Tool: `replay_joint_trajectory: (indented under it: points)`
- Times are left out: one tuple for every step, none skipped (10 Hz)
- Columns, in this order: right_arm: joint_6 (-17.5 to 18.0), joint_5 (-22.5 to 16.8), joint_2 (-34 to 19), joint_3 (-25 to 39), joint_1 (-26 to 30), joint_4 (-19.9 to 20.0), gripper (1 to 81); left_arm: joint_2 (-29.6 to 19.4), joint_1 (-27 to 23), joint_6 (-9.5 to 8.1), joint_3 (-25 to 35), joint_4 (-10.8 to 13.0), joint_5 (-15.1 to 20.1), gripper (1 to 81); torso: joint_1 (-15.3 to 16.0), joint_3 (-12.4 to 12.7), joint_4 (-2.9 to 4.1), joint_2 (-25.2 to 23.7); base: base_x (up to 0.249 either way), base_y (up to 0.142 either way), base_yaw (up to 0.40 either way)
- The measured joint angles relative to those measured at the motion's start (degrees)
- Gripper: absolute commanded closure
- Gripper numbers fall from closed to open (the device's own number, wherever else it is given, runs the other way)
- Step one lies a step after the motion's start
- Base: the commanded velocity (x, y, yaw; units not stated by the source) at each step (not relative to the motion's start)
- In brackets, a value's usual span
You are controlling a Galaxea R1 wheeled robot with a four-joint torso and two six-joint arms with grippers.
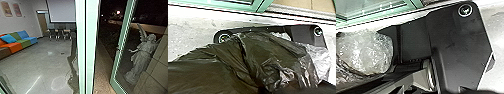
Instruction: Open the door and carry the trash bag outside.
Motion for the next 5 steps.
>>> replay_joint_trajectory:
  points:
    - [0.00, 0.15, 0.00, 0.00, -0.11, 0.00, 1.0, 0.02, 0.00, 0.00, 0.01, 0.00, -0.17, 81.1, -0.04, 0.02, 0.00, -0.02, -0.068, 0.000, 0.000]
    - [0.04, -0.05, -0.02, -0.02, -0.62, 0.00, 1.0, 0.00, 0.63, 0.00, 0.00, 0.00, -0.01, 81.1, -0.15, 0.04, 0.00, -0.06, -0.072, 0.000, 0.000]
    - [0.04, -0.21, -0.02, -0.02, -0.94, 0.00, 1.0, 0.00, 0.83, 0.01, -0.05, 0.00, 0.27, 81.1, -0.13, 0.04, 0.00, -0.06, -0.073, 0.000, 0.000]
    - [0.02, -0.16, 0.02, 0.00, -0.85, -0.05, 1.0, 0.00, 0.72, 0.00, -0.05, 0.00, 0.16, 81.1, -0.17, 0.04, 0.00, -0.09, -0.064, 0.000, 0.000]
    - [0.02, -0.07, 0.00, -0.02, -0.79, -0.05, 1.0, 0.02, 0.61, 0.06, -0.02, 0.00, 0.16, 81.1, -0.19, 0.04, 0.00, -0.09, 0.000, 0.000, 0.000]
